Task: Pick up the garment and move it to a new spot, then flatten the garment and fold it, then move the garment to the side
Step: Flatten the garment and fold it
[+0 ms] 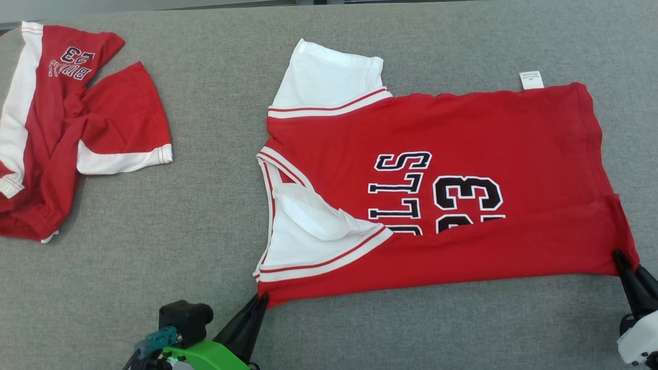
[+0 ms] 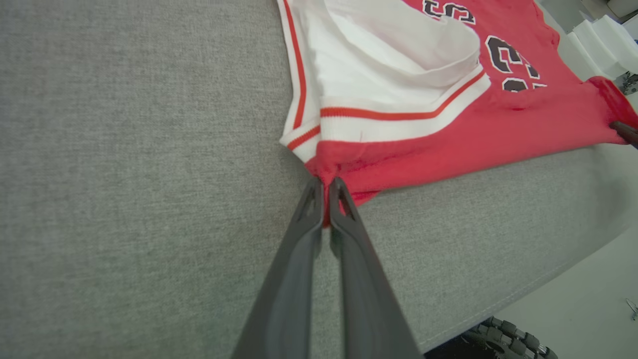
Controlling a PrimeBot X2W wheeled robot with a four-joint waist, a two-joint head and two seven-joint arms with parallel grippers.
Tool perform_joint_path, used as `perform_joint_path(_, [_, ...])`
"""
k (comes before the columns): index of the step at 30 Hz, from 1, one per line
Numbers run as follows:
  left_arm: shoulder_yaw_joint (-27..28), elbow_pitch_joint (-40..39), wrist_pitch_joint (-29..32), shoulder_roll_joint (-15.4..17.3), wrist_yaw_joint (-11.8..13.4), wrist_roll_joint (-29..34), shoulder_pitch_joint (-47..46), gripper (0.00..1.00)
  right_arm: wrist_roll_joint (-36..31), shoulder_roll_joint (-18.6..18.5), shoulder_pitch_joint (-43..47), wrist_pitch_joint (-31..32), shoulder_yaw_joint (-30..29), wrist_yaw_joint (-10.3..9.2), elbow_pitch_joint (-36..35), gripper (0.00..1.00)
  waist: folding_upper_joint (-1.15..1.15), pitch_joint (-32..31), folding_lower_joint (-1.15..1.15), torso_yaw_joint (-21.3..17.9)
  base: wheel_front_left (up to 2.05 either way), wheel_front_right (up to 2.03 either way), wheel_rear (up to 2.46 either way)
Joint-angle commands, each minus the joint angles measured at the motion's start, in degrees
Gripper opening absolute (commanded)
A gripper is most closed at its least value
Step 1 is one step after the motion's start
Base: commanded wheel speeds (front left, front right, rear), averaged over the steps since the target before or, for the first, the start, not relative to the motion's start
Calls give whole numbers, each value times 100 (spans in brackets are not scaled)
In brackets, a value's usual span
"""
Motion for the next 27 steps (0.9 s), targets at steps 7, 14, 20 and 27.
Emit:
perform_joint_path(7, [27,231,43,-76,52,-101,-103,100,-55,56,155,10,-206,-12,57,100,0,-102,0,-27,0,0,0])
perform_joint_path(14, [369,-436,43,171,150,59,-719,100,-473,222,220,-44,-680,-12,-455,100,0,-108,0,-104,0,0,0])
perform_joint_path(20, [564,-412,701,444,-50,246,-2432,100,-770,561,-241,75,-464,-12,-859,100,0,234,0,-274,0,0,0])
perform_joint_path(27, [466,772,2007,384,-483,-64,-4668,100,-887,816,-1086,32,24,-12,-945,100,0,928,0,-621,0,0,0])
